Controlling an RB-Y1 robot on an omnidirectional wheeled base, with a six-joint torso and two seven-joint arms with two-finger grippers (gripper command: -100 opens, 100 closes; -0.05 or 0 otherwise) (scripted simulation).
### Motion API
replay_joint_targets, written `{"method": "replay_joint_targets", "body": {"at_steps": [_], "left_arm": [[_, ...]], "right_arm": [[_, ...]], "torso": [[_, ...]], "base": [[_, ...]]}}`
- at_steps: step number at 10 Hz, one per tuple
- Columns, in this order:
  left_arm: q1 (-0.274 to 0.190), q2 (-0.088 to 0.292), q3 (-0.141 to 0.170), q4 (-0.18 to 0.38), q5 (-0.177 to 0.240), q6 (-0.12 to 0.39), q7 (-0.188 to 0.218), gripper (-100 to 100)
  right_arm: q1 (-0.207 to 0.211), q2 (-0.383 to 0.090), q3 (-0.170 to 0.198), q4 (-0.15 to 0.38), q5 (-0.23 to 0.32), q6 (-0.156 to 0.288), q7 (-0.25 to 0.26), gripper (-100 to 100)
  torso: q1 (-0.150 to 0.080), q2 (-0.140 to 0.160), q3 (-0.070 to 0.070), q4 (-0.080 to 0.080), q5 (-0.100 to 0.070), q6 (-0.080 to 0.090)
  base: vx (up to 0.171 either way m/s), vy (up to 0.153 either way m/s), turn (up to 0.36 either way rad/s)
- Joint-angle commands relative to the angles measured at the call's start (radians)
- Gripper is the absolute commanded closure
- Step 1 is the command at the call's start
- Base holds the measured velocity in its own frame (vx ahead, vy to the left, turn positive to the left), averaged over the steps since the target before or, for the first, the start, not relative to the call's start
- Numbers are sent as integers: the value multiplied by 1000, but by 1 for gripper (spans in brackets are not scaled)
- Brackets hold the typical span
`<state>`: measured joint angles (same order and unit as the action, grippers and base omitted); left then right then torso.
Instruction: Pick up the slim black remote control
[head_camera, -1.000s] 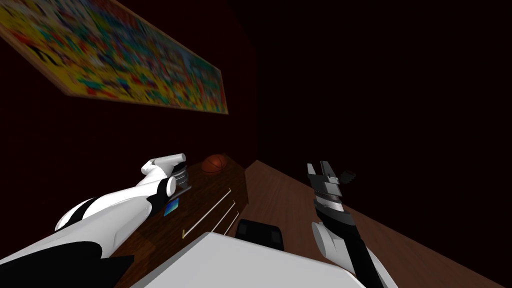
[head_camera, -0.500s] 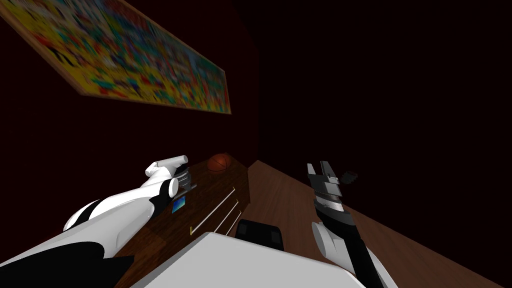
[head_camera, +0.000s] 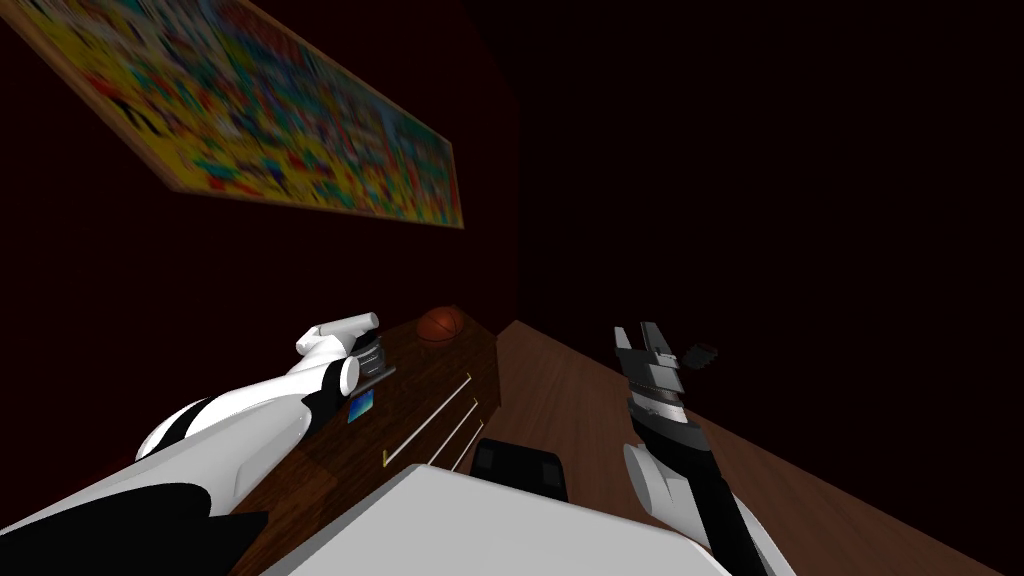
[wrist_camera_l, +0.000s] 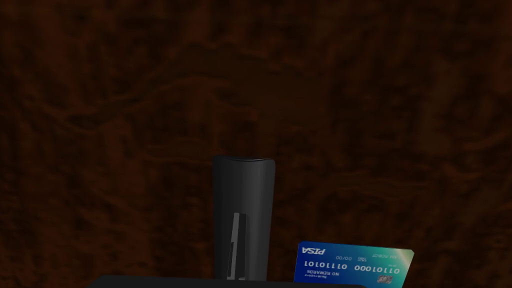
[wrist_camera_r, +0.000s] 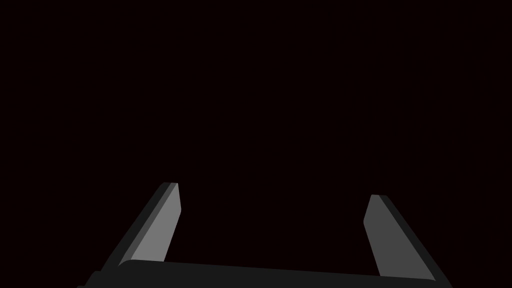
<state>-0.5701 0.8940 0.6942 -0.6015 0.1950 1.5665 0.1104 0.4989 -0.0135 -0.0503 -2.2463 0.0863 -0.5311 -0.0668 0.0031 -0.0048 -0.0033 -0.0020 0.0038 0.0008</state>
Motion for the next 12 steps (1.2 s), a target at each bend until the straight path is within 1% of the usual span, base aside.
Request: {"method": "replay_joint_targets", "body": {"at_steps": [1,3,4,5,6,7,8,9,10,11,12], "left_arm": [[0,0,0,0,0,0,0,100],[0,0,0,0,0,0,0,100],[0,0,0,0,0,0,0,0],[2,7,11,5,5,29,2,-100],[2,11,16,8,7,43,3,-100],[9,5,15,-7,7,36,3,-100],[10,5,16,-7,8,41,3,0],[16,-11,11,1,10,8,5,-100],[18,-16,10,4,11,-2,5,-100],[20,-14,12,-8,11,14,6,-100],[21,-15,12,-10,11,12,7,100]], "right_arm": [[0,0,0,0,0,0,0,0],[0,0,0,0,0,0,0,0],[0,0,0,0,0,0,0,0],[0,0,0,0,0,0,0,0],[0,0,0,0,0,0,0,0],[0,0,0,0,0,0,0,0],[0,0,0,0,0,0,0,0],[0,0,0,0,0,0,0,0],[0,0,0,0,0,0,0,0],[0,0,0,0,0,0,0,0],[0,0,0,0,0,0,0,0]], "torso": [[0,0,0,0,0,0],[0,0,0,0,0,0],[0,0,0,0,0,0],[0,0,0,0,0,0],[2,1,1,0,0,0],[4,2,1,1,1,0],[2,2,1,0,1,0],[1,1,0,0,0,0],[0,1,0,0,0,0],[0,1,0,0,0,0],[0,0,0,0,0,0]], "base": [[0,0,0],[0,0,0],[0,0,0],[-24,40,15],[-42,58,10],[-19,24,0],[0,0,0],[-8,4,38],[-10,1,28],[0,0,0],[0,0,0]]}}
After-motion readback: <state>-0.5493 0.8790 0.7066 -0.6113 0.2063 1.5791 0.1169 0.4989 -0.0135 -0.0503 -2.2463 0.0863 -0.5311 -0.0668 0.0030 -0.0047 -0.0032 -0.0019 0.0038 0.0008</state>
